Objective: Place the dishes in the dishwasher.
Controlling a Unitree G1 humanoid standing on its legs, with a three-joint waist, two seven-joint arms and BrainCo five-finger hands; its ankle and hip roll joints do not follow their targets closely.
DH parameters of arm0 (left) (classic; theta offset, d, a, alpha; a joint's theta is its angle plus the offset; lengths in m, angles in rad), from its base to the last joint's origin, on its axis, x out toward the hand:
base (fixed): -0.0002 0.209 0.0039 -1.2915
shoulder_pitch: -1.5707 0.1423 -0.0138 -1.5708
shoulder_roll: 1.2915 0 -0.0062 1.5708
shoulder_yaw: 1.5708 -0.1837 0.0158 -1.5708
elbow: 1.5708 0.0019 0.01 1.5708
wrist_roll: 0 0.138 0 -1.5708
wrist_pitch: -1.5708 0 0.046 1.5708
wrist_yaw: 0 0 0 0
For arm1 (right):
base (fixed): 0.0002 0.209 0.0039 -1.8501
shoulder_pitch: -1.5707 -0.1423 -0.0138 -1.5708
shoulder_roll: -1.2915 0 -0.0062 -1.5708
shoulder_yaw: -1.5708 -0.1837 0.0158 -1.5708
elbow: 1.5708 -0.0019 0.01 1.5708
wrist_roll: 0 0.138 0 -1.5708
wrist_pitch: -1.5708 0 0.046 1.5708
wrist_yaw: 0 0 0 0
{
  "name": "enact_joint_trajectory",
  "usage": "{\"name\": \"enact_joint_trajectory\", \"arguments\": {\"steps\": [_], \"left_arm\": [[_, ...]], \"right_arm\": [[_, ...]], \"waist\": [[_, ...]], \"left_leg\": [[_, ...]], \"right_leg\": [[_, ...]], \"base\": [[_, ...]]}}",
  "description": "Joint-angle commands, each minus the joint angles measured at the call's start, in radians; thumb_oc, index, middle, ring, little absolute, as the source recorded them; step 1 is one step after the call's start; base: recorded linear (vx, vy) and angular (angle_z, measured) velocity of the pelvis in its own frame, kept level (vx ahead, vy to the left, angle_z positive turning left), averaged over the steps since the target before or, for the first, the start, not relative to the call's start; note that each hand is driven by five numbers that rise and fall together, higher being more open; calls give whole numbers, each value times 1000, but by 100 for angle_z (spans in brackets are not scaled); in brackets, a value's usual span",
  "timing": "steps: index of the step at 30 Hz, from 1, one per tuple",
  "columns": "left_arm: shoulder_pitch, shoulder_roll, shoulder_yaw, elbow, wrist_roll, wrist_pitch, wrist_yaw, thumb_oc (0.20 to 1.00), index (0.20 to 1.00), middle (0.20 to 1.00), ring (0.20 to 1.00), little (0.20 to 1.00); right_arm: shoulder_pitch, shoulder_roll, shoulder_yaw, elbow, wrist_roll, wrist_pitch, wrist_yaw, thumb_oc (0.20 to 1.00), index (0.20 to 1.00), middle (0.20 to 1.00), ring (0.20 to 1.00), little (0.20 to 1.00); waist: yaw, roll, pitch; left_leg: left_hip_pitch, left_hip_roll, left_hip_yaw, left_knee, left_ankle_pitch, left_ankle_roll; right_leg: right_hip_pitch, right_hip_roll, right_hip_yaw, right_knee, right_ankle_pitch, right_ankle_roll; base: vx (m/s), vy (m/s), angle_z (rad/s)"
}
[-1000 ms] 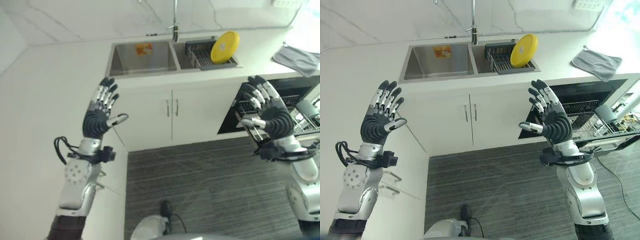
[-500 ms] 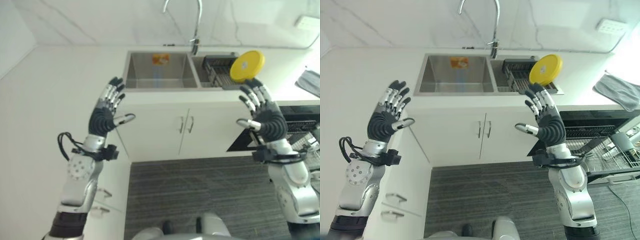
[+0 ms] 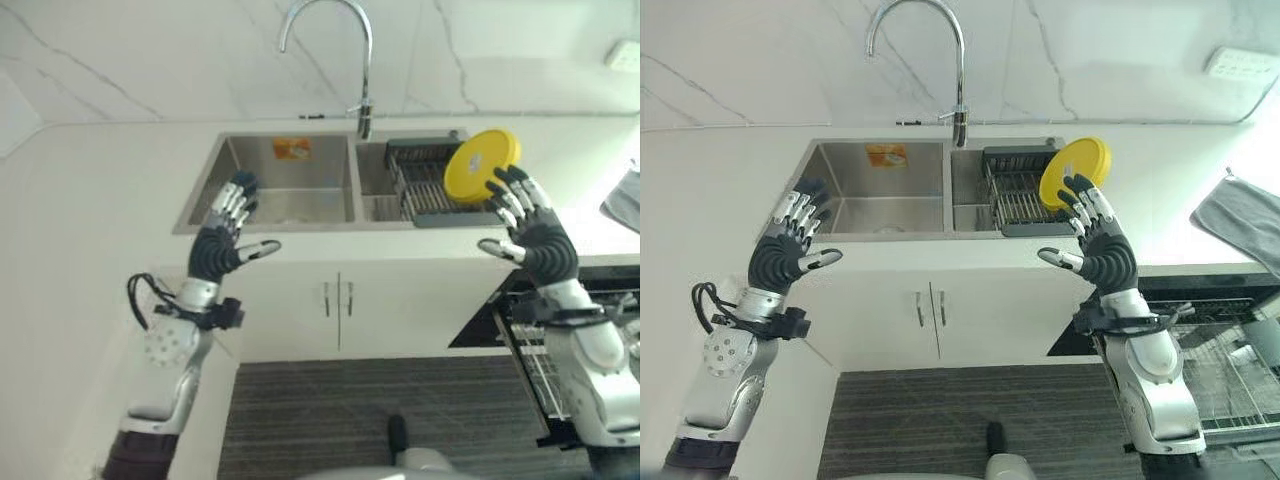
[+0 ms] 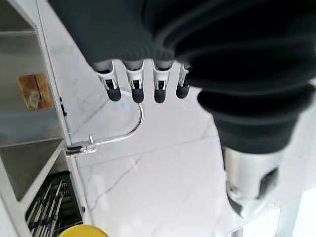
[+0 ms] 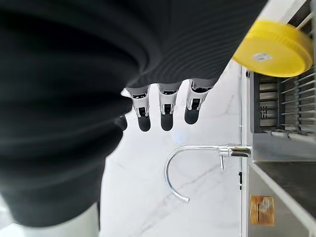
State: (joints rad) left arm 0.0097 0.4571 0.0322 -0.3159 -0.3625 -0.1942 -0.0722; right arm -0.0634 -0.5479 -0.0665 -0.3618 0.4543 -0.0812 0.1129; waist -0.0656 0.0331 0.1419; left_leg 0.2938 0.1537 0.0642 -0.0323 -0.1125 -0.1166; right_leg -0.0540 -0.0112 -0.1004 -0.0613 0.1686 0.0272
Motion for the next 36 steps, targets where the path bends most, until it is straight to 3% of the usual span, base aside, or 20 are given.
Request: {"name": "enact_joint_trajectory", "arguments": {"steps": [1, 5, 7, 11, 12, 14, 16, 18, 26, 30, 32, 34, 36], "left_arm": [[-3, 59, 40, -86, 45, -46, 48, 1000, 1000, 1000, 1000, 1000], [21, 51, 63, -85, 56, -68, 60, 1000, 1000, 1000, 1000, 1000], [25, 43, 69, -83, 55, -75, 45, 1000, 1000, 1000, 1000, 1000], [20, 39, 57, -69, 56, -80, 38, 1000, 1000, 1000, 1000, 1000], [21, 34, 51, -67, 60, -82, 37, 1000, 1000, 1000, 1000, 1000], [11, 27, 37, -58, 76, -82, 39, 1000, 1000, 1000, 1000, 1000], [-9, 20, 13, -47, 90, -89, 41, 1000, 1000, 1000, 1000, 1000], [-38, 19, -17, -40, 128, -88, 69, 1000, 1000, 1000, 1000, 1000], [-79, 38, -17, -27, 117, -73, 83, 1000, 1000, 1000, 1000, 1000], [-74, 40, -9, -29, 99, -69, 65, 1000, 1000, 1000, 1000, 1000], [-66, 48, -3, -32, 102, -73, 48, 1000, 1000, 1000, 1000, 1000], [-64, 47, 3, -29, 106, -70, 36, 1000, 1000, 1000, 1000, 1000], [-78, 60, 1, -20, 85, -55, 40, 1000, 1000, 1000, 1000, 1000]], "right_arm": [[-9, 2, -21, -99, 63, -33, 1, 1000, 1000, 1000, 1000, 1000], [3, -10, -26, -105, 87, -31, 37, 1000, 1000, 1000, 1000, 1000], [14, -8, -26, -106, 74, -35, 36, 1000, 1000, 1000, 1000, 1000], [0, -2, -15, -92, 69, -28, 21, 1000, 1000, 1000, 1000, 1000], [4, 12, -7, -95, 51, -29, 24, 1000, 1000, 1000, 1000, 1000], [5, 25, 4, -94, 33, -28, 23, 1000, 1000, 1000, 1000, 1000], [0, 30, 15, -87, 16, -36, 6, 1000, 1000, 1000, 1000, 1000], [-18, 27, 30, -69, -8, -51, -9, 1000, 1000, 1000, 1000, 1000], [17, 30, 1, -69, -36, -47, 13, 1000, 1000, 1000, 1000, 1000], [8, 29, -1, -68, -48, -25, 9, 1000, 1000, 1000, 1000, 1000], [12, 15, -3, -66, -44, -30, 5, 1000, 1000, 1000, 1000, 1000], [17, 26, -3, -68, -32, -43, 7, 1000, 1000, 1000, 1000, 1000], [18, 40, 10, -57, -5, -71, 17, 1000, 1000, 1000, 1000, 1000]], "waist": [[-16, -39, -41], [-7, -42, -32], [3, -54, -15], [14, -44, 1], [15, -34, 6], [17, -22, 13], [31, -26, 26], [40, -29, 29], [29, -44, 14], [40, -52, 23], [45, -58, 33], [41, -57, 37], [46, -58, 34]], "left_leg": [[-7, -35, 11, -36, 11, 52], [-133, 0, 1, 241, 130, 19], [-214, -12, 19, 323, 113, 31], [-228, -100, 53, 196, 29, 64], [-215, -132, 63, 119, 29, 71], [-204, -154, 57, 29, 68, 72], [-235, -158, 49, -17, 122, 64], [-245, -167, 28, -55, 132, 82], [-188, -159, 47, -55, 98, 108], [-183, -154, 63, -50, 96, 120], [-189, -153, 87, -41, 94, 139], [-186, -146, 90, -32, 85, 143], [-170, -142, 65, -45, 80, 130]], "right_leg": [[-16, -87, 38, -26, -15, 110], [48, -48, 44, -26, -64, 58], [86, -47, 35, -26, -82, 45], [120, -40, 9, -26, -112, 62], [127, -28, 10, -26, -119, 68], [139, -9, 12, -26, -129, 70], [168, 4, 7, -26, -149, 62], [184, 15, 7, -26, -169, 57], [154, 7, -38, 93, -226, 60], [119, 11, -51, 215, -258, 63], [53, -1, -58, 413, -227, 89], [-1, -17, -58, 494, -201, 104], [15, -66, -75, 317, -212, 95]], "base": [[148, -255, -8], [122, -247, -1], [94, -168, -4], [142, -22, 6], [201, 42, 24], [179, 39, 27], [166, 59, 9], [183, 146, 1], [166, 156, 5], [105, 115, -7], [46, 94, -30], [71, 0, -39], [176, -176, -23]]}}
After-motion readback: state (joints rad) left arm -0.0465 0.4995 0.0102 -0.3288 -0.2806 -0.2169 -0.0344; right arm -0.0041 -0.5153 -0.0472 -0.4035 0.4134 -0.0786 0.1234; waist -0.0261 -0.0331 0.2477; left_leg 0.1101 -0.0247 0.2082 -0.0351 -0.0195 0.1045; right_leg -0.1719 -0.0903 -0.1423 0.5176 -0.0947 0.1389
